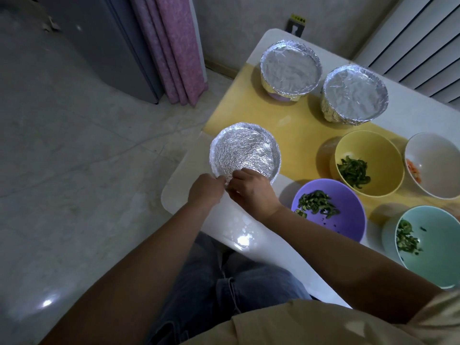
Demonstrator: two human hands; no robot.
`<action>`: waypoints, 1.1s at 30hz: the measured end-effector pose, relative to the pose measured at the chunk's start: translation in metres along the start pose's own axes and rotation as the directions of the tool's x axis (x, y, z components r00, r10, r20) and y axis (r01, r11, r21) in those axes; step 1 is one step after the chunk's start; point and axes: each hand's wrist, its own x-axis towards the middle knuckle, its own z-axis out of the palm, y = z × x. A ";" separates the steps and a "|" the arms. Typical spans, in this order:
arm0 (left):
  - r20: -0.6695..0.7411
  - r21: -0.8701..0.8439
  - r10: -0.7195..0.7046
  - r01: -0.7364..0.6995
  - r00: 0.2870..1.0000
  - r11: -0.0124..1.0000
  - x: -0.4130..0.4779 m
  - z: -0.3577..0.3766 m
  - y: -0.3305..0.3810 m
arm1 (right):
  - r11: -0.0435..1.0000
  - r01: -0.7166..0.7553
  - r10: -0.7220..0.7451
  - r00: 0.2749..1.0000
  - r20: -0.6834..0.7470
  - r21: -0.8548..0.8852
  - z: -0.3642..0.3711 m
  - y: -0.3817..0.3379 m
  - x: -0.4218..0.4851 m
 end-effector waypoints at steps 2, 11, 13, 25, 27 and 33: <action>-0.014 -0.024 0.003 -0.003 1.000 1.000 0.003 0.004 -0.004 | 1.000 0.017 -0.017 1.000 0.003 0.005 0.000 0.000 0.001; 0.028 -0.027 -0.026 0.027 0.999 0.999 -0.001 0.003 0.006 | 1.000 0.016 -0.016 1.000 -0.002 0.011 -0.001 0.001 0.001; -0.005 -0.022 0.010 -0.010 1.000 1.000 0.001 0.003 0.007 | 1.000 0.002 -0.002 1.000 0.004 0.022 -0.001 0.001 0.002; 0.040 0.014 0.063 -0.063 0.997 0.998 0.005 -0.016 0.013 | 0.999 0.041 -0.041 0.997 0.067 0.003 -0.016 0.009 -0.011; -0.013 -0.009 0.058 -0.058 0.998 0.998 0.002 -0.015 0.010 | 0.998 0.054 -0.053 0.997 0.059 -0.016 -0.012 0.007 -0.007; -0.026 -0.061 -0.012 0.011 1.000 0.998 0.000 -0.003 -0.002 | 0.998 0.068 -0.067 0.997 0.049 0.001 -0.008 0.001 -0.003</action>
